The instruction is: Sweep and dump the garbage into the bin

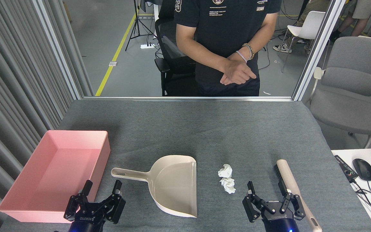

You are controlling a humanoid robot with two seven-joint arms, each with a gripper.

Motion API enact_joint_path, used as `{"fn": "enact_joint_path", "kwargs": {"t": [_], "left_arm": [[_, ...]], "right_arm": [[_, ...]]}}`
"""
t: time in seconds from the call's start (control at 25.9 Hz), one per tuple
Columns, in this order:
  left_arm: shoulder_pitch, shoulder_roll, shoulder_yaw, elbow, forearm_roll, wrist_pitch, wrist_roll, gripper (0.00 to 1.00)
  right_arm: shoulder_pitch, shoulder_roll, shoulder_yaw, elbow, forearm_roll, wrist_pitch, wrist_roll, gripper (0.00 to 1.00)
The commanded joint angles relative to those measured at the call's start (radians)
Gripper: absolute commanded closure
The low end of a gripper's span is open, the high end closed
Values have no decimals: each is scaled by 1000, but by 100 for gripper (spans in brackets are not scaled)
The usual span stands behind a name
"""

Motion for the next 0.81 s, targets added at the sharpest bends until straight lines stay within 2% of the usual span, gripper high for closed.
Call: {"fn": "enact_joint_path", "kwargs": {"t": [0.0, 0.77], "left_arm": [[-3, -1, 0, 1, -2, 0, -1, 1], [-20, 2, 11, 0, 9, -2, 3, 0]], "right_arm": [[-1, 0, 0, 0, 0, 1, 0, 1], [-4, -14, -3, -1, 0, 0, 3, 1]]}}
